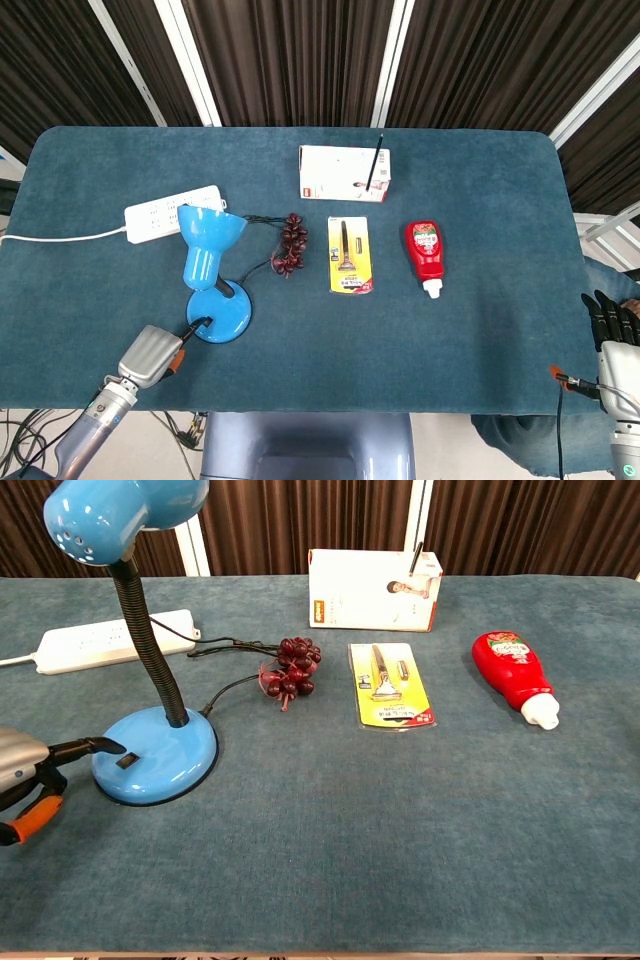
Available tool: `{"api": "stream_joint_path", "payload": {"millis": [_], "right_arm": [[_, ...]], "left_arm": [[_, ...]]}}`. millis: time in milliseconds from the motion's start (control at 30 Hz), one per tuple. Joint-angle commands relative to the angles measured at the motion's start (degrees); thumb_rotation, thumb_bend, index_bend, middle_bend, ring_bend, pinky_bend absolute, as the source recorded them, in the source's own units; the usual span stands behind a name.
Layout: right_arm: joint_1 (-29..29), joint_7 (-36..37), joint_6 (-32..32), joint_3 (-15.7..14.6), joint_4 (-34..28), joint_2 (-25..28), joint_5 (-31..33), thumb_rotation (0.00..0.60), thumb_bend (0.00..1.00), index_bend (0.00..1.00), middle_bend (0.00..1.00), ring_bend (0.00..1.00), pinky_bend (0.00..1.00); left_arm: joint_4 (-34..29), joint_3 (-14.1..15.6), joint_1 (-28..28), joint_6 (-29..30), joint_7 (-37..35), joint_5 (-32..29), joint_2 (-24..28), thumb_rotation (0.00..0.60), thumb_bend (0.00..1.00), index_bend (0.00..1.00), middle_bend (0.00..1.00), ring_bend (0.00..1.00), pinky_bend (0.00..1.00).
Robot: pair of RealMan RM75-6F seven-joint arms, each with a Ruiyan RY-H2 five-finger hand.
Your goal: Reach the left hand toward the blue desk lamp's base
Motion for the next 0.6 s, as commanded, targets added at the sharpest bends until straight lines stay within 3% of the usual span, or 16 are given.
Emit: {"api": "stream_joint_path", "payload": {"millis": [33, 600], "right_arm": [[0.0, 0.02, -0.02, 0.0, -0.03, 0.03, 0.04, 0.6, 0.1, 0.0, 0.0, 0.0, 0.0], [0.03, 0.41, 0.07, 0.22, -0.15, 0.17, 0.2, 0.6, 0.1, 0.0, 0.0, 0.0, 0.0]], "left_arm": [[-0.1, 0.04, -0.3, -0.39, 0.42, -0.23, -0.17, 0.6, 0.63, 0.1, 0.71, 0.74, 0.9], [0.09, 0.83, -1.1, -2.42, 1.14, -1.97, -0.72, 0.6, 0.63, 0.12, 0.71, 0.74, 0.9]]}}
